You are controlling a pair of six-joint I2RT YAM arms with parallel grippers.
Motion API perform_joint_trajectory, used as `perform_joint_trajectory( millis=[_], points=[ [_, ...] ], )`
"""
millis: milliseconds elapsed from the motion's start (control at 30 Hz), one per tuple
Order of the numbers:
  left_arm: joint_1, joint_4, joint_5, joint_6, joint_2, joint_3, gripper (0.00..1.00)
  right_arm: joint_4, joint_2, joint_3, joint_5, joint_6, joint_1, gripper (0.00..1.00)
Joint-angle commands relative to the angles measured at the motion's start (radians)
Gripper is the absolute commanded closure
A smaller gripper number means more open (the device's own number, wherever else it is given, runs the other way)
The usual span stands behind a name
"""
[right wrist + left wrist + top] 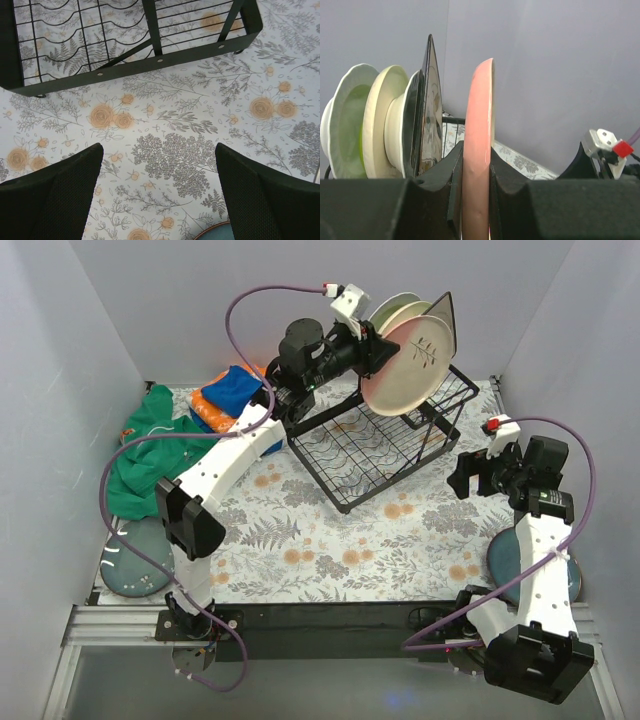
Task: Load the plates into the dish rack
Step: Insert the plate into the dish rack
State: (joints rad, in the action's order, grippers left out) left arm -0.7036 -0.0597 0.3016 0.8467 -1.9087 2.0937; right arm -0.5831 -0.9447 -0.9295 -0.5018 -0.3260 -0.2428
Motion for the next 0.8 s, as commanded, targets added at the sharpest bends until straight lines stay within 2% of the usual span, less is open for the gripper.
perform_joint_trajectory(
  millis=[0,133,400,767],
  points=[
    [0.006,0.175,0.011,0.026,-0.016,0.129,1.00,0.060,-0.008,0.040,-0.081,-0.022,-0.006,0.03],
    [0.009,0.189,0.019,0.028,-0.081,0.215,1.00,0.081,-0.023,0.072,-0.110,-0.024,-0.010,0.03],
    [0.009,0.247,0.007,0.014,-0.167,0.293,1.00,0.124,-0.029,0.147,-0.175,-0.042,-0.019,0.03],
    [0.010,0.310,-0.035,-0.046,-0.249,0.348,1.00,0.160,-0.048,0.238,-0.259,-0.088,-0.035,0.03]
  ],
)
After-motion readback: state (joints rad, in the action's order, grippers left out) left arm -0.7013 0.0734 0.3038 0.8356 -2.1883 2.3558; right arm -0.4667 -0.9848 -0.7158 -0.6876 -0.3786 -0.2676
